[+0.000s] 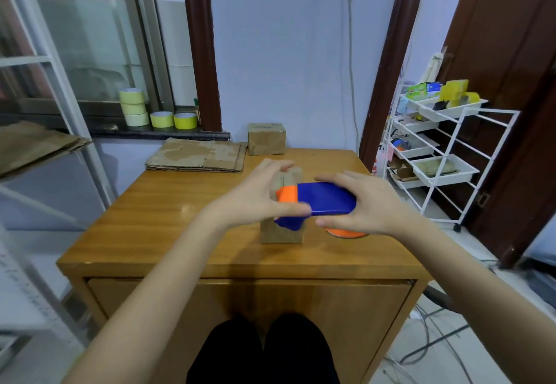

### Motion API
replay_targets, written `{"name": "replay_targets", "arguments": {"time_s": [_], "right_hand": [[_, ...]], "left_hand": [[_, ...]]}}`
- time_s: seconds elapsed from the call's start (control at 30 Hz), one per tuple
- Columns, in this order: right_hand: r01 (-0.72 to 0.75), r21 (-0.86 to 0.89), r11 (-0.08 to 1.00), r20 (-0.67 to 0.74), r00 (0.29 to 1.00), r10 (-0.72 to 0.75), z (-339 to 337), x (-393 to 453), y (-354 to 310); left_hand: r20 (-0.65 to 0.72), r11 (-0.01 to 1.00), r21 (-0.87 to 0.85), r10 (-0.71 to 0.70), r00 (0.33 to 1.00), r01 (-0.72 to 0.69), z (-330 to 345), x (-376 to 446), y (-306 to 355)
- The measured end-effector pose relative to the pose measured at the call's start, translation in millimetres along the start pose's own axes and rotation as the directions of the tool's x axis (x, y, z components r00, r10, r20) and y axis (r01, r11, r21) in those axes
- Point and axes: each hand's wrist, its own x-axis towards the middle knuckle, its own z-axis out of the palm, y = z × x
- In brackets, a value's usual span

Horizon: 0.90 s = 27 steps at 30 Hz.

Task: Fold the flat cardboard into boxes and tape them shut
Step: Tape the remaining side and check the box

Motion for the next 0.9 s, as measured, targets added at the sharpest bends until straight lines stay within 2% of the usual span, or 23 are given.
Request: {"name": "replay_targets", "arguments": {"time_s": [0.1, 0.2, 0.27, 0.33, 0.4, 0.5, 0.6, 0.73, 0.83, 0.9], "right_hand": [[0.002, 0.045, 0.999, -0.064, 0.998, 0.001, -1.5, -7.1, 10.6], [0.019, 0.059, 0.998, -0.097, 0.995, -0.013, 0.9, -6.6, 13.1], [0.039, 0.066, 0.997, -0.107, 0.994, -0.031, 2.2, -5.4, 11.7], [0.045, 0.071, 0.996, -0.117, 0.992, -0.037, 3.1, -4.7, 10.3], [0.052, 0.067, 0.996, -0.128, 0.991, -0.043, 3.4, -4.7, 9.9], [0.067, 0.079, 0.995, -0.145, 0.988, -0.055, 1.8, -6.5, 11.5], [0.073, 0.100, 0.992, -0.155, 0.986, -0.057, 0.7, -7.9, 13.2], [0.096, 0.092, 0.991, -0.187, 0.979, -0.078, 1.0, -9.1, 11.4], [0.124, 0.055, 0.991, -0.213, 0.971, -0.109, 2.4, -8.3, 7.1], [0.131, 0.057, 0.990, -0.225, 0.968, -0.115, 4.0, -7.0, 5.2]], "left_hand": [[-0.113, 0.974, -0.186, -0.151, 0.982, 0.129, -6.1, -4.0, -22.4], [-0.064, 0.881, -0.406, -0.291, 0.955, 0.241, 10.8, -4.5, -34.3], [0.025, 0.735, -0.612, -0.350, 0.937, 0.291, 26.7, -4.9, -33.1], [0.085, 0.512, -0.806, -0.398, 0.914, 0.298, 37.8, -4.0, -29.3], [0.104, 0.326, -0.910, -0.418, 0.903, 0.256, 43.3, -2.3, -26.9], [0.109, 0.223, -0.950, -0.424, 0.899, 0.221, 47.1, -0.1, -25.4], [0.103, 0.207, -0.955, -0.435, 0.894, 0.211, 49.3, -0.4, -22.4], [0.023, 0.283, -0.944, -0.462, 0.886, 0.172, 52.7, -0.6, -16.0], [-0.107, 0.448, -0.878, -0.530, 0.841, 0.170, 57.7, 0.4, -15.2], [-0.181, 0.547, -0.821, -0.519, 0.836, 0.162, 59.0, 1.0, -15.4]]}}
